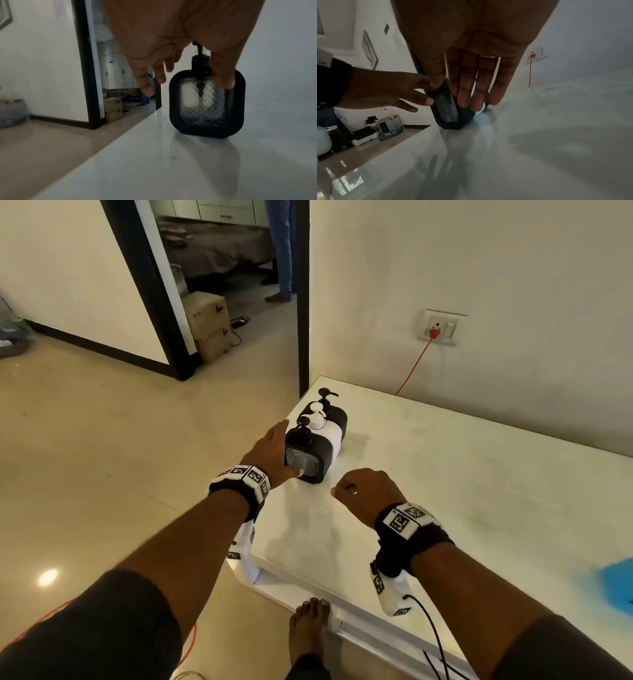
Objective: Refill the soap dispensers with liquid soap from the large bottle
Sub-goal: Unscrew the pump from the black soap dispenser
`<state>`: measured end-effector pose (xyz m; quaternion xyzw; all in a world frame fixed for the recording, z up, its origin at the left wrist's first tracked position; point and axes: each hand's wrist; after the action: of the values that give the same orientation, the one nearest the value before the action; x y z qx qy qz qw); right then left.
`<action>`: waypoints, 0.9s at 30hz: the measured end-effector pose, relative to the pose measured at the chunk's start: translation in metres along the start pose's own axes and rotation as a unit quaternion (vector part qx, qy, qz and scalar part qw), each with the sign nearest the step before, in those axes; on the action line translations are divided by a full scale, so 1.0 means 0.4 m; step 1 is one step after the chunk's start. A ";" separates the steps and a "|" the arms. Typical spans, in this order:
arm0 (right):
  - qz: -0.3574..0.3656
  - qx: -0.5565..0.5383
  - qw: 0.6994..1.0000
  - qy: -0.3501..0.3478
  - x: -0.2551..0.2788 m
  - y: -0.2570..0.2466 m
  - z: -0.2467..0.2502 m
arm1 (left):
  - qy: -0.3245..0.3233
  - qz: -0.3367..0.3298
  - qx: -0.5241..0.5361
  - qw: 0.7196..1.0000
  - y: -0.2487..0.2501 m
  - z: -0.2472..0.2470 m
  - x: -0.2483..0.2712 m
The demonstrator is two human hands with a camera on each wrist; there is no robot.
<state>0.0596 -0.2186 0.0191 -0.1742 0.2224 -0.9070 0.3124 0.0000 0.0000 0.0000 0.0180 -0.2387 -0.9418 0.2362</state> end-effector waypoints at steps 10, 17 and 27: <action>-0.024 -0.090 0.995 0.028 -0.008 0.106 -0.069 | 0.021 0.006 0.007 1.000 -0.018 -0.047 -0.027; -0.034 -0.108 0.992 0.051 0.074 0.169 -0.022 | 0.009 0.022 0.058 0.998 0.018 -0.047 0.027; -0.107 -0.294 0.919 0.241 0.386 0.356 0.106 | -0.059 -0.081 0.174 0.980 0.372 -0.159 0.219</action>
<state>0.0337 -0.4311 0.0088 -0.0570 0.5273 -0.8435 0.0852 -0.0036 -0.1833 0.0187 0.0223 -0.4099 -0.9014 0.1378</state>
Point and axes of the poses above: each hand's wrist, its own x-axis away from the middle knuckle, its own z-axis out of the back of the hand, y = z × x, and after that the axes turned 3 degrees about -x, right-handed
